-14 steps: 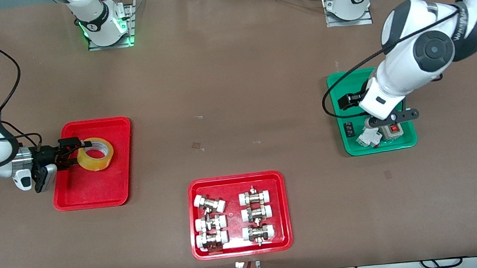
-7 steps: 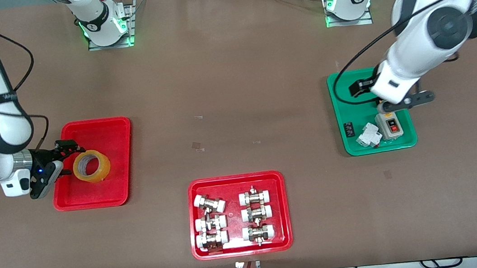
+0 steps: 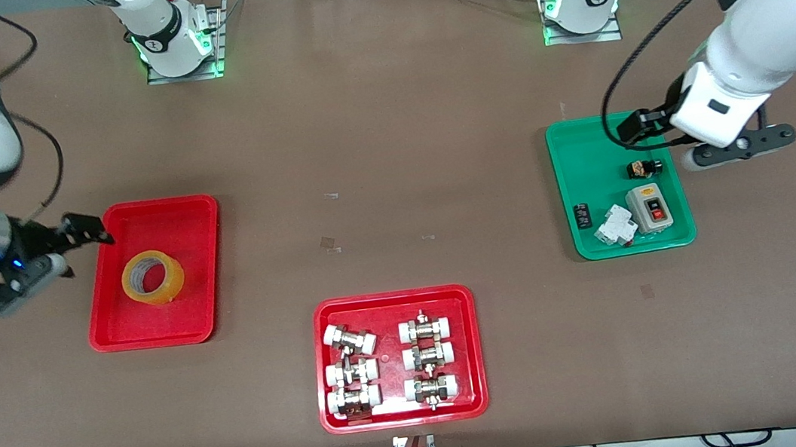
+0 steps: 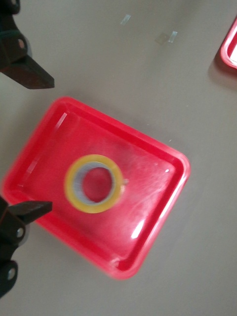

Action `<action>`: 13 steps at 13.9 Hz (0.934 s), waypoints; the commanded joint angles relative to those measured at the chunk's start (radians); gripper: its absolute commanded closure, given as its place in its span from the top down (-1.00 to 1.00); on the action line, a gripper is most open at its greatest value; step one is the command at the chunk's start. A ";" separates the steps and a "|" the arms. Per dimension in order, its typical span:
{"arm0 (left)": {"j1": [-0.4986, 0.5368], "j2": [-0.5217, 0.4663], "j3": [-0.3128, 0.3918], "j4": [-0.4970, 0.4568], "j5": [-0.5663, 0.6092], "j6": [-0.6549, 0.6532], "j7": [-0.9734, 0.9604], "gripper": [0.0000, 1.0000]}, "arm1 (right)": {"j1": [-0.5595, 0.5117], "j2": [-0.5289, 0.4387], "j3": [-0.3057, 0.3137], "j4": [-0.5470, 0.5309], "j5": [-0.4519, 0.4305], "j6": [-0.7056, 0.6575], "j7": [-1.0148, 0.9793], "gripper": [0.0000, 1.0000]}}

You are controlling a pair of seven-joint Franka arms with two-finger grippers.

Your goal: Left arm passes tape to right arm into tray

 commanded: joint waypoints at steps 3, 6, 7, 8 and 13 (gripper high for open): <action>0.008 0.034 0.000 0.072 -0.007 0.014 -0.009 1.00 | 0.073 -0.197 0.008 -0.038 -0.099 -0.123 0.339 1.00; 0.013 0.034 0.020 0.090 0.026 -0.001 -0.018 1.00 | 0.123 -0.260 0.010 -0.053 -0.096 -0.155 0.500 1.00; 0.014 0.055 0.025 0.136 0.030 -0.006 -0.025 1.00 | 0.124 -0.261 0.008 -0.038 -0.087 -0.184 0.530 1.00; 0.014 0.063 0.025 0.150 0.030 -0.019 -0.029 1.00 | 0.120 -0.252 0.007 -0.003 -0.084 -0.210 0.566 1.00; 0.008 0.037 0.003 0.134 0.034 -0.043 -0.060 1.00 | 0.120 -0.200 0.005 0.130 -0.087 -0.278 0.703 1.00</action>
